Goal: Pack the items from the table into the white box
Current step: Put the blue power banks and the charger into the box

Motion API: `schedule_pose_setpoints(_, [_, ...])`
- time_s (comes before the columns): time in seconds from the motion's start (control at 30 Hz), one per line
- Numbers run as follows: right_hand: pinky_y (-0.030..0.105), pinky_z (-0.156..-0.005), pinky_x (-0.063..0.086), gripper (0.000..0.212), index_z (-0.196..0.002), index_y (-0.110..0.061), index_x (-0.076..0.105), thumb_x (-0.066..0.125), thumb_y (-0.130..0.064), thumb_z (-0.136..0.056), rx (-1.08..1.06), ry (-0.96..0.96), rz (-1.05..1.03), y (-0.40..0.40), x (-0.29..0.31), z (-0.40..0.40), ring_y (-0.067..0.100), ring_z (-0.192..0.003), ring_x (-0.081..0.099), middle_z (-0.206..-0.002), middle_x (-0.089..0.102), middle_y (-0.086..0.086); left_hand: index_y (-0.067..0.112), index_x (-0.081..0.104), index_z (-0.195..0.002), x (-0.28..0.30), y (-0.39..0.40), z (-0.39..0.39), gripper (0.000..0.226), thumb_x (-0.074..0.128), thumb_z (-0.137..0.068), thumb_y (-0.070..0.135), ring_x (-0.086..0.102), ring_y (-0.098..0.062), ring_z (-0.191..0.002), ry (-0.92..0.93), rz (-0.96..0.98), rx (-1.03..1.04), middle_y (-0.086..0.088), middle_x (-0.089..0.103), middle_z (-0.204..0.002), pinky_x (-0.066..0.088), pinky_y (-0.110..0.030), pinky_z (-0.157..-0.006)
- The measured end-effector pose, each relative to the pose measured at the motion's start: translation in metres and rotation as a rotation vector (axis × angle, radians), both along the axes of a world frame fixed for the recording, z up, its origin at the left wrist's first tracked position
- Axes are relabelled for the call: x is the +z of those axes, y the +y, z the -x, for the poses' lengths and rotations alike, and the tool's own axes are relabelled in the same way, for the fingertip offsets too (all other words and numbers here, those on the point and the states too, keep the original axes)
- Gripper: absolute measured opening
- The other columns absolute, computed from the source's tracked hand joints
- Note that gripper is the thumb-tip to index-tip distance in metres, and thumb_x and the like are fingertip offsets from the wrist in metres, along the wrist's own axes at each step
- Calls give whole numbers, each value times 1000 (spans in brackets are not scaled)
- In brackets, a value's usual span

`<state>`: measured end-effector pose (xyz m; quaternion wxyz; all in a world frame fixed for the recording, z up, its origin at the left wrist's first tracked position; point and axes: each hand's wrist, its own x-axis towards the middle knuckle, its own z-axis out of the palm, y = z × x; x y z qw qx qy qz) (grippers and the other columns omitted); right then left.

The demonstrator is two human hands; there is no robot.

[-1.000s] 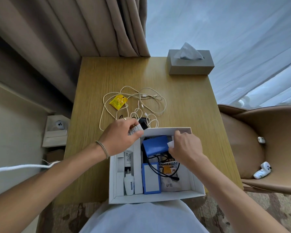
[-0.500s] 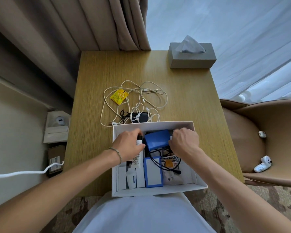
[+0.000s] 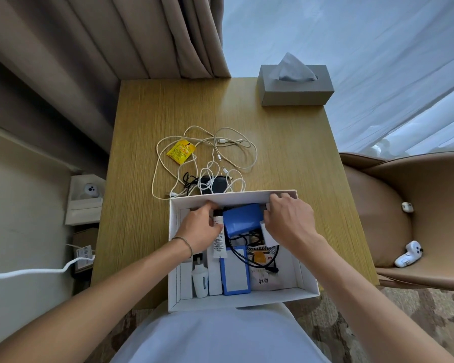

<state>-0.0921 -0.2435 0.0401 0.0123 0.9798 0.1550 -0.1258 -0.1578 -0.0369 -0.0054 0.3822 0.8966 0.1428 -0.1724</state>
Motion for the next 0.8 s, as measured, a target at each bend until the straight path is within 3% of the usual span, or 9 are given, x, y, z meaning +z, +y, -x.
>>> schedule_pose_setpoints(0.13, [31,-51,43,20,-84,-17,54,47,-29,-98,16,11,-75,0,6,-6,19,-64,57,-82,60,-3,29,57,-122,13,5,2,32,58,-91,25,63,-13,-80,-25,-60,-57,4,67,-88,56,-33,-73])
schedule_pose_setpoints(0.23, [35,-56,53,27,-82,-14,62,47,-27,-98,28,19,-134,2,14,-15,21,-65,62,-76,62,-2,27,64,-116,27,7,-3,24,60,-92,29,65,-9,-89,-85,-74,-67,8,70,-100,58,-32,-82])
schedule_pose_setpoints(0.4, [35,-61,57,23,-85,-18,68,51,-27,-97,35,6,-266,14,24,-37,18,-68,64,-75,68,-3,28,68,-102,55,17,-27,13,60,-93,27,64,1,-76,-236,-98,-15,14,68,-86,59,-25,-68])
schedule_pose_setpoints(0.53, [24,-52,48,19,-89,-24,72,54,-26,-96,11,1,-349,32,32,-59,10,-59,60,-70,66,-10,26,69,-95,67,39,-55,11,59,-92,22,64,-5,-74,-269,-144,57,12,67,-80,58,-29,-66])
schedule_pose_setpoints(0.8, [19,-45,33,20,-92,-27,74,54,-25,-93,-49,93,-446,72,28,-100,6,-54,56,-70,66,-10,26,63,-93,39,91,-111,13,55,-88,17,62,-19,-82,-101,-302,109,4,67,-91,55,-33,-73])
